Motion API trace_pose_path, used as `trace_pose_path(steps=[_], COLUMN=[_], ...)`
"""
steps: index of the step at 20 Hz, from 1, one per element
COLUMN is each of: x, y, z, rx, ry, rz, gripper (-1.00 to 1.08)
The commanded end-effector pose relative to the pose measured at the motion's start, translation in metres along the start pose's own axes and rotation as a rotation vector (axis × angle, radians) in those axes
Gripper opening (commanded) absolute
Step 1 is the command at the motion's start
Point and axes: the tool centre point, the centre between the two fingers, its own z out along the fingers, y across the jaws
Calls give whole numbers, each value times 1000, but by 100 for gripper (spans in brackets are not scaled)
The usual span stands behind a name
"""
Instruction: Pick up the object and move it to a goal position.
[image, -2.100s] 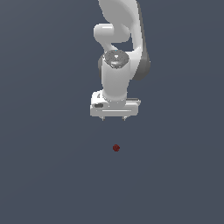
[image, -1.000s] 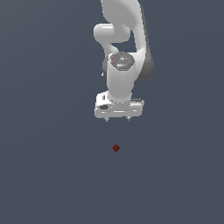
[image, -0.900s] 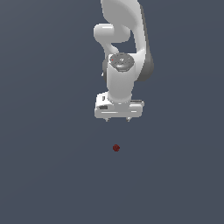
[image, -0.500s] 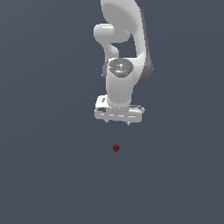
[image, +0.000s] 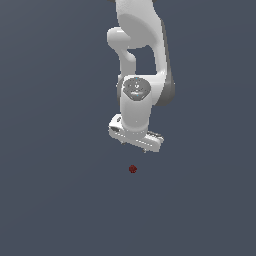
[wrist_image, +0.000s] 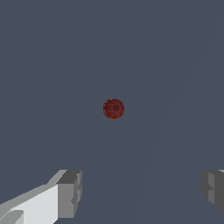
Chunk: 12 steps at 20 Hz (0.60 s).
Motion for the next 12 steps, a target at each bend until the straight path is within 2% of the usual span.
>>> trace_pose_path(steps=[1,12], x=[5,23], y=[-1,-7], z=[5,28], rx=[1,2], ry=[0,2], rz=[73,382], gripper=[100,100])
